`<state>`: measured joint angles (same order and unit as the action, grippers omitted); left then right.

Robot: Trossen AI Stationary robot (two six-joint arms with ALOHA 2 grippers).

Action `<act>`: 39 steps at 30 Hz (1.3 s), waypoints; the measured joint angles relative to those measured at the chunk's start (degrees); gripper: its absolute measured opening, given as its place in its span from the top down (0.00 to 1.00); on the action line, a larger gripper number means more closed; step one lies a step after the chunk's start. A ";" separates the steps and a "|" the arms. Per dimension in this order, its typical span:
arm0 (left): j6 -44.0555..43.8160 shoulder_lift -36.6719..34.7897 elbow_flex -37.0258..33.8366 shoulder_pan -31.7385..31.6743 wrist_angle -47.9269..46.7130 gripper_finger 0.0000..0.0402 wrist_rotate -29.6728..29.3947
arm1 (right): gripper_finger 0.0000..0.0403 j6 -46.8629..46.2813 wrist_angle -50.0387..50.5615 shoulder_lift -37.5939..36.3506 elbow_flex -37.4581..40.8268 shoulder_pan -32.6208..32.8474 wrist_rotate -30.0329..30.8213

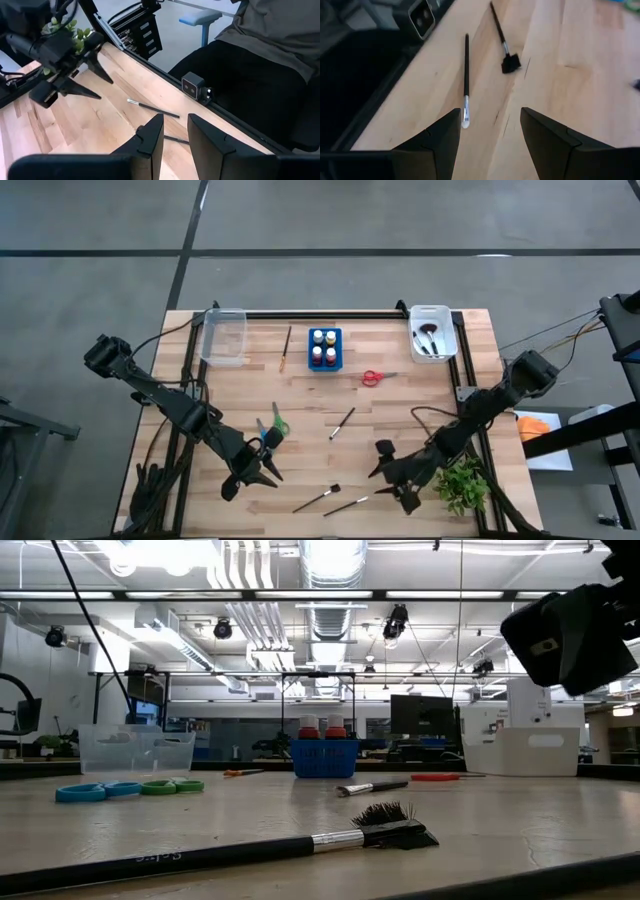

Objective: Pick & Place Paint Supplies
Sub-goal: Put the black eyeshadow brush into the white bin

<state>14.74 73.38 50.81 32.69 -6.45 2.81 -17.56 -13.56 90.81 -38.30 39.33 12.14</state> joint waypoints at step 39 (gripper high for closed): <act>-0.11 0.00 -0.42 0.00 1.13 0.76 0.00 | 0.49 -5.31 3.23 15.84 -9.27 -0.22 -5.94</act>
<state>14.63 73.38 50.39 32.69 -5.31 2.81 -22.87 -10.33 106.65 -47.57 39.11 6.20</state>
